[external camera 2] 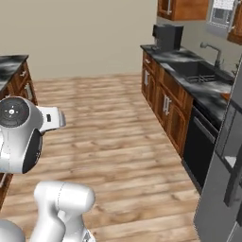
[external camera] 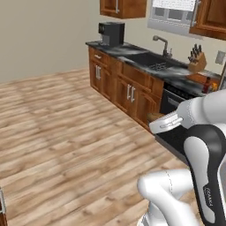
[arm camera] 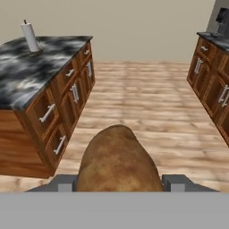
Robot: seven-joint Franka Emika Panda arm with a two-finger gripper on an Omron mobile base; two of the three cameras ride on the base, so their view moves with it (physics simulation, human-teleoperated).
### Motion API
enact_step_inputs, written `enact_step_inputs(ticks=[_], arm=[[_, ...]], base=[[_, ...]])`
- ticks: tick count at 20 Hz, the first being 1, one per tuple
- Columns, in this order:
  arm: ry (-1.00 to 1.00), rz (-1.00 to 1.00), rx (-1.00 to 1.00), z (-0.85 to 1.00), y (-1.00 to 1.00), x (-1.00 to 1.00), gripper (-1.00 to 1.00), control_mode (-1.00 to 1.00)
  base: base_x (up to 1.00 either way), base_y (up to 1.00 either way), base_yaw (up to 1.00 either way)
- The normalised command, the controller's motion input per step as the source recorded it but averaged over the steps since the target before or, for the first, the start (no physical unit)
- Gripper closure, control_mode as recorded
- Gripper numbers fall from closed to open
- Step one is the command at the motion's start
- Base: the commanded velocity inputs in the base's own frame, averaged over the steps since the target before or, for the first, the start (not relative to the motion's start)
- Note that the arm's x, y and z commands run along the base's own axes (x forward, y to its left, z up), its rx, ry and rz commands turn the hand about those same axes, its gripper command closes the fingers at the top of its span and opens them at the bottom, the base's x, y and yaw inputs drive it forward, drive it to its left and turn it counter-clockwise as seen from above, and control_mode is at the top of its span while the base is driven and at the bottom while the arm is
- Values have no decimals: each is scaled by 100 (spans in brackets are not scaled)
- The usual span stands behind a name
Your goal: Retrieve the reheated potato from the microwave, then place the potato, cheese, and condiment on the cutting board.
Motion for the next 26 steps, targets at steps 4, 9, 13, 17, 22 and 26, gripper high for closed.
enact_step_inputs(ticks=[4, 9, 13, 17, 22, 26], arm=[[0, 0, 0, 0, 0, 0, 100, 100], [0, 0, 0, 0, 0, 0, 100, 100], [0, 0, 0, 0, 0, 0, 100, 100], [0, 0, 0, 0, 0, 0, 100, 100], [0, 0, 0, 0, 0, 0, 100, 100], [0, 0, 0, 0, 0, 0, 100, 100]], base=[[79, 34, -9], [80, 34, -12], [77, 35, -18], [68, 37, -29], [64, 37, -33], [62, 38, -37]])
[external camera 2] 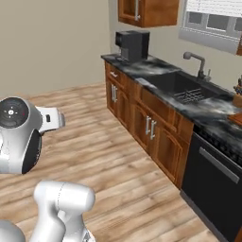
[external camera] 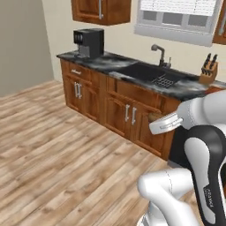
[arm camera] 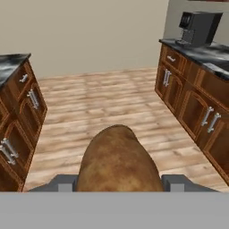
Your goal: Retrieve the reheated potato from the microwave, then place the potato, cheese, and condiment on the cutting board.
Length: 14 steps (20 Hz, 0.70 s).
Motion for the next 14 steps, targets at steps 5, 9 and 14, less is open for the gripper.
enact_step_inputs(ticks=[5, 9, 14], arm=[[0, 0, 0, 0, 0, 0, 100, 100], [0, 0, 0, 0, 0, 0, 100, 100], [0, 0, 0, 0, 0, 0, 100, 100]], base=[[61, 37, -38], [59, 36, -40], [60, 36, -39]])
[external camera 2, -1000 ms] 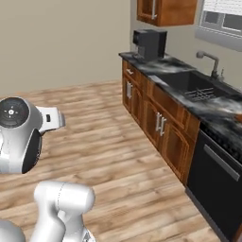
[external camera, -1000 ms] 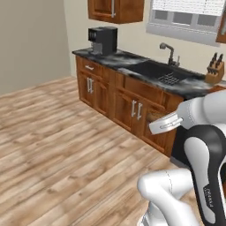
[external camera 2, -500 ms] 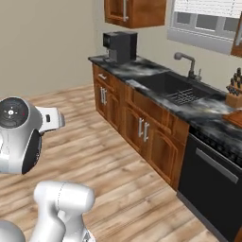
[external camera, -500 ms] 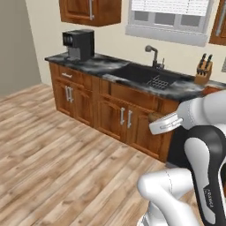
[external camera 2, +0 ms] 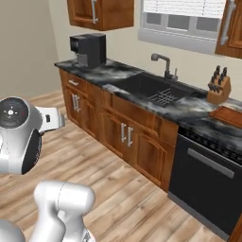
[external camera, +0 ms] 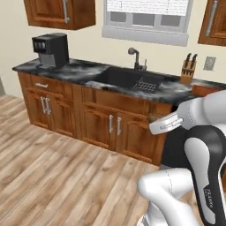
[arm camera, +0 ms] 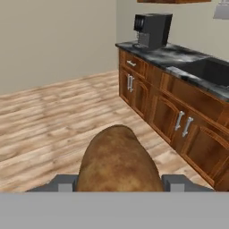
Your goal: Retrieve the reheated potato from the microwave, then place the potato, cheese, and condiment on the cutting board.
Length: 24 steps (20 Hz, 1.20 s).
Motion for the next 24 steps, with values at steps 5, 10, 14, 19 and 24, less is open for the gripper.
enact_step_inputs(ticks=[5, 10, 14, 19, 24], arm=[[0, 0, 0, 0, 0, 0, 100, 100], [0, 0, 0, 0, 0, 0, 100, 100], [0, 0, 0, 0, 0, 0, 100, 100], [0, 0, 0, 0, 0, 0, 100, 100], [0, 0, 0, 0, 0, 0, 100, 100]], base=[[63, 28, -37], [68, -3, -24], [64, -16, -21], [62, -13, -27], [56, -15, -32]])
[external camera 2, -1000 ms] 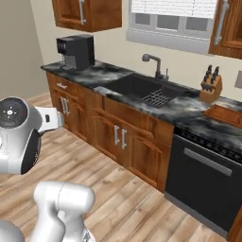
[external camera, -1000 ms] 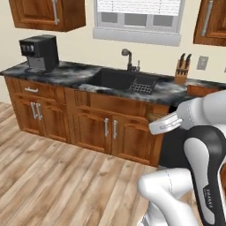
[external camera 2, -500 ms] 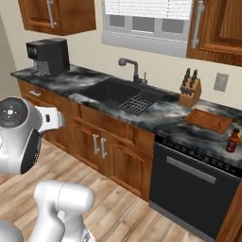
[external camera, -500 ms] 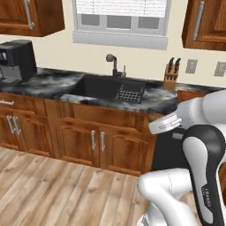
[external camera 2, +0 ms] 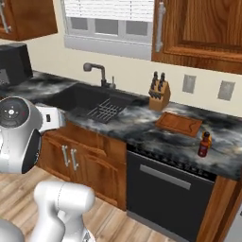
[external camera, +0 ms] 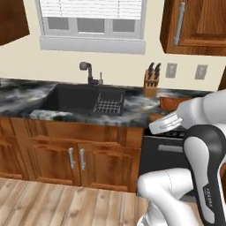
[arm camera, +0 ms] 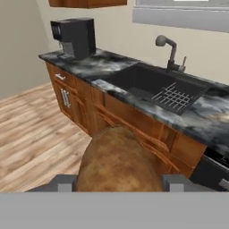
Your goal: Retrieve the reheated potato from the microwave, then place the potato, cheese, and condiment on the cutting board.
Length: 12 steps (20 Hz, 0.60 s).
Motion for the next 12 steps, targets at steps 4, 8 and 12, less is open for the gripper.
enact_step_inputs(ticks=[4, 8, 12], arm=[[0, 0, 0, 0, 0, 0, 100, 100], [0, 0, 0, 0, 0, 0, 100, 100], [0, 0, 0, 0, 0, 0, 100, 100]], base=[[47, -15, -38], [46, -15, -37], [43, -10, -42]])
